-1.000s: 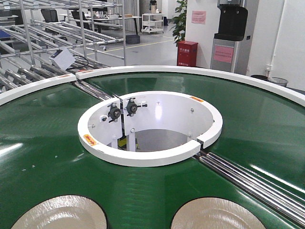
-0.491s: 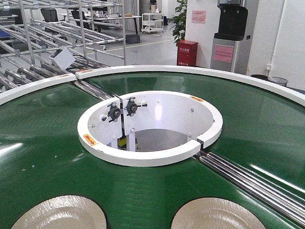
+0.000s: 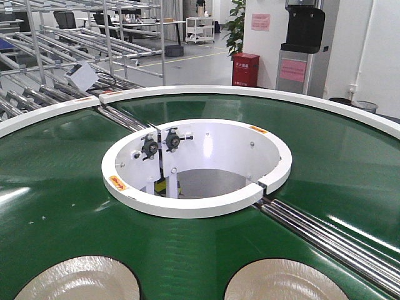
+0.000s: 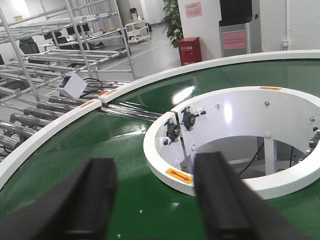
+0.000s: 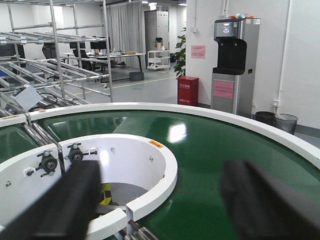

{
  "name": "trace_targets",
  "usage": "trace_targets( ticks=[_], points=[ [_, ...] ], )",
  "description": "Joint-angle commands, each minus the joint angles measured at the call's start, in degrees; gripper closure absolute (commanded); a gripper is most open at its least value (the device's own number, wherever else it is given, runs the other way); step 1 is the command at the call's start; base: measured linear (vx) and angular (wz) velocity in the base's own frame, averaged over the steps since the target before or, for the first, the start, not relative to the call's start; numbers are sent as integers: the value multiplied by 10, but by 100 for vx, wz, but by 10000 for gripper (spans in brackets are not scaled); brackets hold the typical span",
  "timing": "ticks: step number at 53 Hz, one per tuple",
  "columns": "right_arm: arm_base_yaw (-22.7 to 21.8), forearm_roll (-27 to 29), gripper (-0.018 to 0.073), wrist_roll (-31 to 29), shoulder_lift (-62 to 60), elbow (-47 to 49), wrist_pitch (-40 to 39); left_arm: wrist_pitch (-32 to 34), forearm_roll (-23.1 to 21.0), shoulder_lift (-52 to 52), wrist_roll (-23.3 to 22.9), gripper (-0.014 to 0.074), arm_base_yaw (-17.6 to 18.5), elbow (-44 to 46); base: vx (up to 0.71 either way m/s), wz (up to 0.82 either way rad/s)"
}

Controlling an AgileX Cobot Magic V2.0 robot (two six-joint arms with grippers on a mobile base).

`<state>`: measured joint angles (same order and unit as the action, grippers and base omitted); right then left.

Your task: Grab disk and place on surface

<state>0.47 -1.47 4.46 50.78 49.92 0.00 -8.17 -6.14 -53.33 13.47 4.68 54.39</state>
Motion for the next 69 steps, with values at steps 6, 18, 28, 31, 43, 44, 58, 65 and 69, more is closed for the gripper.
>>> trace_targets(
  ticks=[6,18,28,31,43,44,58,65,69],
  points=[
    [-2,3,-167,2,-7,21,-45,47,-3,-2,-3,-72,2,19,0,0],
    [-3,72,-96,7,4,34,80,-53,-47,-17,-3,-24,-5,30,0,0],
    [-3,128,28,-34,97,112,248,-193,-44,-104,-5,29,-37,126,0,0],
    [-3,176,52,-59,130,136,283,-224,-57,-139,-8,36,-44,163,0,0],
    [-8,544,70,-335,293,202,479,-400,-196,-305,81,44,-77,261,0,0],
    [-11,573,70,-347,301,203,495,-406,-208,-311,92,44,-81,262,0,0],
    [-102,656,70,-435,389,204,612,-475,-219,-392,138,44,-171,252,0,0],
    [-168,651,70,-436,393,204,619,-476,-202,-425,139,44,-211,242,0,0],
    [-195,654,70,-436,393,204,619,-477,-217,-451,156,44,-218,242,0,0]
  ],
)
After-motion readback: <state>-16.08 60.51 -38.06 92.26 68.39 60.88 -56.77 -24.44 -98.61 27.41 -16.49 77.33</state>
